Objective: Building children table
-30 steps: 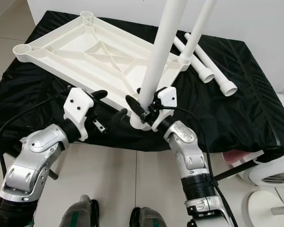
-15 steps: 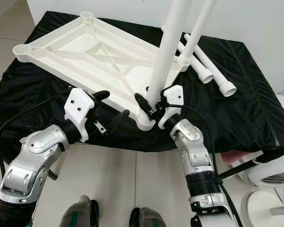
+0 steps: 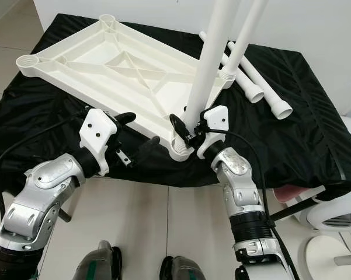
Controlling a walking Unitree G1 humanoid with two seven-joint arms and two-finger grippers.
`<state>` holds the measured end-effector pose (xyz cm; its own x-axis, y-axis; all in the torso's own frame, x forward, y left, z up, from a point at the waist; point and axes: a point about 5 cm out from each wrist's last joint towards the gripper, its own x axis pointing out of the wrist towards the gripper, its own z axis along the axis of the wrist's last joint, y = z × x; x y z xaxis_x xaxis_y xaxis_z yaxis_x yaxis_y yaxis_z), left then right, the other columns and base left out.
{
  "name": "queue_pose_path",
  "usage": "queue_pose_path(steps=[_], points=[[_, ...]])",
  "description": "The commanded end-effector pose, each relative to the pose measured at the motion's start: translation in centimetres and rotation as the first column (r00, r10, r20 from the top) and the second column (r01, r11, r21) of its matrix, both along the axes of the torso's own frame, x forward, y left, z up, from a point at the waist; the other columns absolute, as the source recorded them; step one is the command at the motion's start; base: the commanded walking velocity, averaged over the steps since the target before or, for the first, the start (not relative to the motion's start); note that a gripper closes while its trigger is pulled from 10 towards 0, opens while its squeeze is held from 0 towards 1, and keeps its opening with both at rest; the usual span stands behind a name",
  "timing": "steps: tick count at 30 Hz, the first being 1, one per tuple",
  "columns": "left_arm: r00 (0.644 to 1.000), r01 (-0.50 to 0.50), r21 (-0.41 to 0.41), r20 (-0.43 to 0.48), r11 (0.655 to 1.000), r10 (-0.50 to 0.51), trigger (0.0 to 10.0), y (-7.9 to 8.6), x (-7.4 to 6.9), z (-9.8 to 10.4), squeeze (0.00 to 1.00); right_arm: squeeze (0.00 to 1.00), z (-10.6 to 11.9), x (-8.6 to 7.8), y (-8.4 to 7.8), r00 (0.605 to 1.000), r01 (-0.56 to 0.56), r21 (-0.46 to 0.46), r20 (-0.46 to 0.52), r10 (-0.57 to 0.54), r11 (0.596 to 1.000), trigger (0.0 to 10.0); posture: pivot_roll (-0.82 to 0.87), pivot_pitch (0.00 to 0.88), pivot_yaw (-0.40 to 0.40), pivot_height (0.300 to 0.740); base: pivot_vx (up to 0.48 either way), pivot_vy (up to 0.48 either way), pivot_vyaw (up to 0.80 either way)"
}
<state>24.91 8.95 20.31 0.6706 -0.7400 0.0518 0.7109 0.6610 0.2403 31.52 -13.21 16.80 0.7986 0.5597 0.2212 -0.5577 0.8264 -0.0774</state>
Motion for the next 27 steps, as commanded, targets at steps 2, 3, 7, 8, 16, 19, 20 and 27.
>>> queue_pose_path(steps=[2,3,7,8,16,19,20,27], points=[[0.998,0.069,0.014,-0.015,0.998,-0.069,10.0,-0.6,-0.8,-0.2,0.0,0.0,-1.0,-0.1,0.0,0.999,-0.001,0.011,-0.045,0.001,1.0,10.0,0.1,0.108,-0.115,0.74,0.0,0.0,0.0],[0.997,0.075,0.02,-0.018,0.997,-0.075,10.0,-0.7,-0.9,-0.3,0.0,0.0,-1.0,0.0,0.2,0.999,-0.008,0.01,-0.045,0.009,1.0,10.0,0.1,0.109,-0.118,0.74,0.0,0.0,0.0],[0.997,0.076,0.028,-0.023,0.997,-0.075,10.0,-0.8,-1.0,-0.5,0.0,0.0,-1.3,0.0,0.4,0.998,-0.019,0.006,-0.052,0.019,1.0,10.0,0.11,0.111,-0.122,0.74,0.0,0.0,0.0],[0.997,0.074,0.029,-0.025,0.997,-0.074,10.0,-0.8,-1.0,-0.5,0.0,0.0,-1.4,0.0,0.5,0.998,-0.022,0.004,-0.056,0.022,1.0,10.0,0.11,0.111,-0.122,0.74,0.0,0.0,0.0],[0.998,0.063,0.032,-0.026,0.997,-0.063,10.0,-0.7,-1.0,-0.5,0.0,0.0,-2.2,0.2,0.3,0.996,-0.011,-0.003,-0.085,0.011,1.0,10.0,0.11,0.113,-0.125,0.74,0.0,0.0,0.0],[0.998,0.06,0.03,-0.025,0.998,-0.059,10.0,-0.7,-1.0,-0.5,0.0,0.0,-2.6,0.3,0.1,0.996,0.001,-0.02,-0.093,-0.003,1.0,10.0,0.11,0.115,-0.126,0.74,0.0,0.0,0.0],[0.998,0.059,0.029,-0.024,0.998,-0.058,10.0,-0.7,-1.0,-0.4,0.0,0.0,-2.8,0.3,0.0,0.995,0.005,-0.026,-0.099,-0.007,1.0,10.0,0.11,0.115,-0.126,0.74,0.0,0.0,0.0],[0.998,0.057,0.03,-0.021,0.998,-0.056,10.0,-0.6,-1.1,-0.4,0.0,0.0,-3.7,0.4,-0.2,0.991,0.031,-0.026,-0.131,-0.034,0.999,10.0,0.11,0.12,-0.123,0.74,0.0,0.0,0.0]])
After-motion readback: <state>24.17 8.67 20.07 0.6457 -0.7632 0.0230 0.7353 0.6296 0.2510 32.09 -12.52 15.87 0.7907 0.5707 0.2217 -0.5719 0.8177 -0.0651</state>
